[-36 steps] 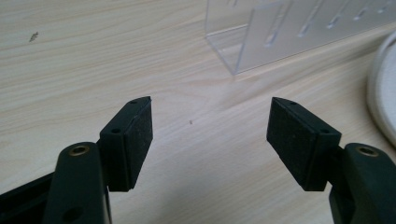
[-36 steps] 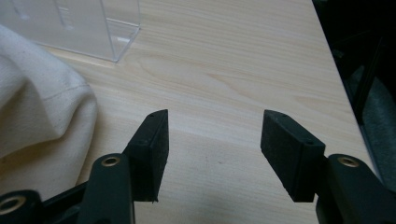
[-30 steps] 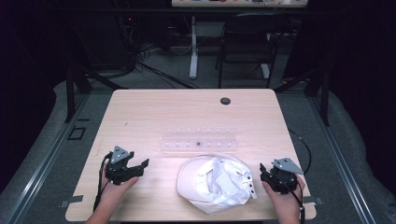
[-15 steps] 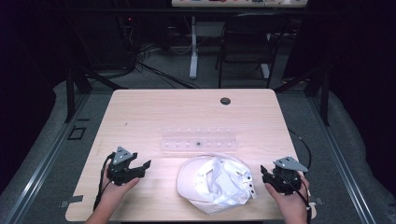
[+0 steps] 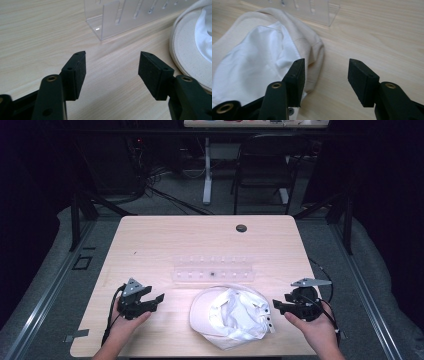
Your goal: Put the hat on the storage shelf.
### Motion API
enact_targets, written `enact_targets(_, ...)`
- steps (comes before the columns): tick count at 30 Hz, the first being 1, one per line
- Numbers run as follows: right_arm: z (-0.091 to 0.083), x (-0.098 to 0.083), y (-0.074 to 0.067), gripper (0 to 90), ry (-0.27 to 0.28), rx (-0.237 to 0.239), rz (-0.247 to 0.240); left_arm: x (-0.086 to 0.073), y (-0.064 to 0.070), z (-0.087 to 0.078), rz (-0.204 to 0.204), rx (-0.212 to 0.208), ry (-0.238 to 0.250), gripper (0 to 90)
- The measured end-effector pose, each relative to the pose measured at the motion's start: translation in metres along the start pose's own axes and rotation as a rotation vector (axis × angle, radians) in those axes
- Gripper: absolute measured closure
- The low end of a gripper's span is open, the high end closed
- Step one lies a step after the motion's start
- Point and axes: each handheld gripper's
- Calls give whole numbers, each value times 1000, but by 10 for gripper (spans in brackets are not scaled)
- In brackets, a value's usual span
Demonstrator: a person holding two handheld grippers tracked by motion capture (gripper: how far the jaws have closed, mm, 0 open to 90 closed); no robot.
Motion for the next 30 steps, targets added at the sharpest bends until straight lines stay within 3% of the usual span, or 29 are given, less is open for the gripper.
enact_targets(4, 2, 0, -2, 487, -29, 60, 27, -1, 1, 3, 12, 0, -10, 415)
enact_targets(11, 7, -1, 1, 488, -70, 99, 56, -1, 0, 3, 15, -2, -19, 417)
enact_targets(17, 13, -5, 5, 501, -111, 186, 131, -2, 0, 4, 11, -2, -20, 418)
enact_targets(27, 24, -12, 4, 500, -164, 224, 175, -2, 2, 4, 33, 9, -32, 418)
enact_targets(30, 30, -15, 7, 499, -188, 247, 213, -2, 2, 5, 30, 9, -31, 418)
Point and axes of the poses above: each handheld gripper's, and its own axes: z roughly forward along the jaws, x roughly out of its top, y roughly to its right, and after that the axes turned 4 degrees about z, right-handed
